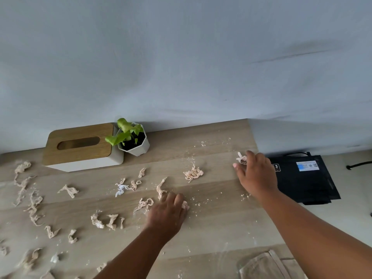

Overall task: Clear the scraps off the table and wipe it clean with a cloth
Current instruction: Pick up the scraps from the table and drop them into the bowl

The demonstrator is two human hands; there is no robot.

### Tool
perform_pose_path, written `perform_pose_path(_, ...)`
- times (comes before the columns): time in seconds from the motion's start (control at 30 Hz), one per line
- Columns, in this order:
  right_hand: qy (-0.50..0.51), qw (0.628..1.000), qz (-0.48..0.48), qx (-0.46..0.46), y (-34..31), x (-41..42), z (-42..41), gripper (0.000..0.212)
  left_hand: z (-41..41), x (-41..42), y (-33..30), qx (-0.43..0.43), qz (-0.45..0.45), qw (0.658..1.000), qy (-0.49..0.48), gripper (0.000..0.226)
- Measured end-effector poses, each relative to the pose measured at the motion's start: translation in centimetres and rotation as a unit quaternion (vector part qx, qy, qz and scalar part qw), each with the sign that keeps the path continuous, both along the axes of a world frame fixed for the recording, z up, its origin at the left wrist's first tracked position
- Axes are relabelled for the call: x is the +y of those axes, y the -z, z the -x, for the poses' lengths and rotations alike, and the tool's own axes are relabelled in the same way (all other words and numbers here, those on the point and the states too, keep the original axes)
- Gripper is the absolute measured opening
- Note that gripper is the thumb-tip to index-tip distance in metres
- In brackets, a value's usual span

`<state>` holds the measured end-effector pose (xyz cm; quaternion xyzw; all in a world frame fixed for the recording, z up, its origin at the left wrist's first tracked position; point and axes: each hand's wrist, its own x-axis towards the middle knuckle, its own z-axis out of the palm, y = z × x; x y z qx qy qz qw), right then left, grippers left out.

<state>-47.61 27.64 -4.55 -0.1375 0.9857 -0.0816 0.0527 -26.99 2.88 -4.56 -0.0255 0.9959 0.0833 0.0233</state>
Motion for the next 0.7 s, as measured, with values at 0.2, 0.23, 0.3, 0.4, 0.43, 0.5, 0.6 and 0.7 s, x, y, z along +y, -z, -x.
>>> perform_pose_path(0.2,-0.016,1.000,-0.019,0.016,0.8,-0.6,-0.1,0.033,0.1,0.2,0.1,0.009,0.011,0.999,0.029,0.024)
perform_pose_path(0.23,-0.022,0.999,-0.029,0.019,0.8,-0.7,-0.2,0.029,0.0,0.3,0.0,0.007,0.013,0.999,0.032,0.025)
perform_pose_path(0.3,-0.029,0.998,-0.041,0.022,0.9,-0.9,-0.7,0.023,0.0,0.4,-0.1,0.001,0.006,0.999,0.037,0.027)
perform_pose_path(0.4,-0.051,0.997,-0.062,0.009,0.7,-1.0,-1.3,0.021,-0.3,0.4,-0.5,-0.008,-0.015,0.999,0.034,0.029)
perform_pose_path(0.43,-0.052,0.997,-0.059,-0.004,0.5,-1.1,-1.6,0.022,-0.4,0.3,-0.7,-0.006,-0.026,0.999,0.035,0.026)
perform_pose_path(0.5,-0.038,0.998,-0.038,-0.037,0.1,-1.4,-2.1,0.021,-0.7,0.4,-1.0,-0.010,-0.060,0.998,0.034,0.018)
perform_pose_path(0.6,-0.034,0.997,-0.019,-0.066,-0.2,-1.7,-3.4,0.027,-1.4,0.3,-1.6,-0.043,-0.108,0.993,0.015,0.029)
perform_pose_path(0.7,-0.045,0.997,0.018,-0.064,-0.5,-2.0,-4.9,0.036,-2.2,0.1,-1.9,-0.050,-0.120,0.991,0.004,0.027)
